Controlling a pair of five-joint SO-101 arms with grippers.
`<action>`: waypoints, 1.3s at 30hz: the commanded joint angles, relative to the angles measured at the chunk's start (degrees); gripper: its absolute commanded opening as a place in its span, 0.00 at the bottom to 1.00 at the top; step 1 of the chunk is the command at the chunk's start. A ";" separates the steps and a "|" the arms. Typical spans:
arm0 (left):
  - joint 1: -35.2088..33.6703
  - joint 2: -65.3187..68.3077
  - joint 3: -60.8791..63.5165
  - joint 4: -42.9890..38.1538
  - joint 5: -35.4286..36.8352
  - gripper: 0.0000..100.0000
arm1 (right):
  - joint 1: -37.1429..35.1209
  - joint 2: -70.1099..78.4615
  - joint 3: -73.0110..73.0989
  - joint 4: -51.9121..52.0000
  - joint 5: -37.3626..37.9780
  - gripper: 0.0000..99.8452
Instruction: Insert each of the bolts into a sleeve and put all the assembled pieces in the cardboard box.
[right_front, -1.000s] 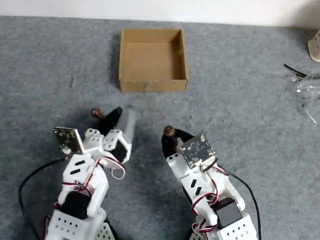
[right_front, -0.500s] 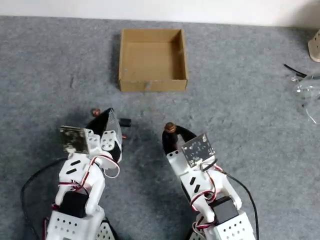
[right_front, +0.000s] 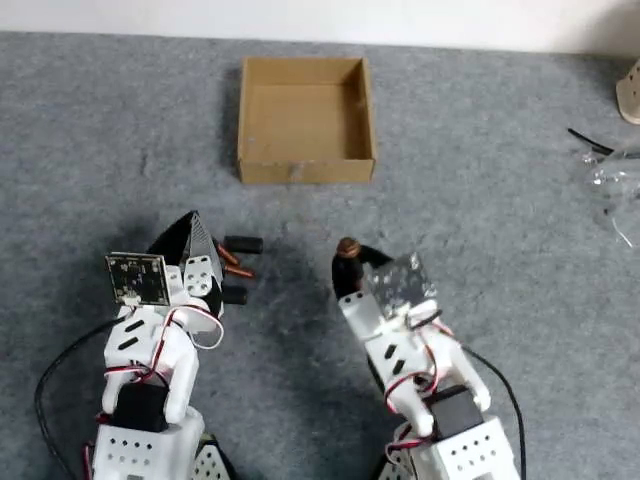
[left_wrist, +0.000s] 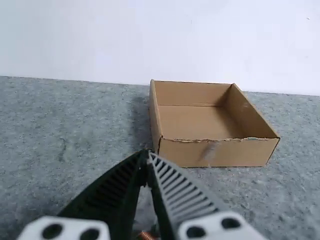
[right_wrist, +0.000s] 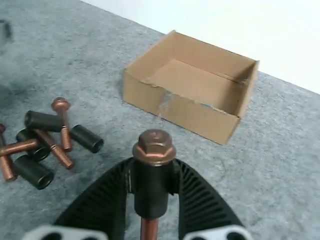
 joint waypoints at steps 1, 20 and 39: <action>-0.57 0.22 -2.15 0.62 0.53 0.01 | 1.98 16.04 -15.34 -0.66 -0.62 0.00; 0.92 0.22 -1.19 0.35 0.35 0.01 | 9.71 102.11 -96.48 -0.31 -0.62 0.00; 1.01 -0.22 -1.10 0.35 0.35 0.01 | 12.35 138.42 -128.13 -0.22 -0.35 0.01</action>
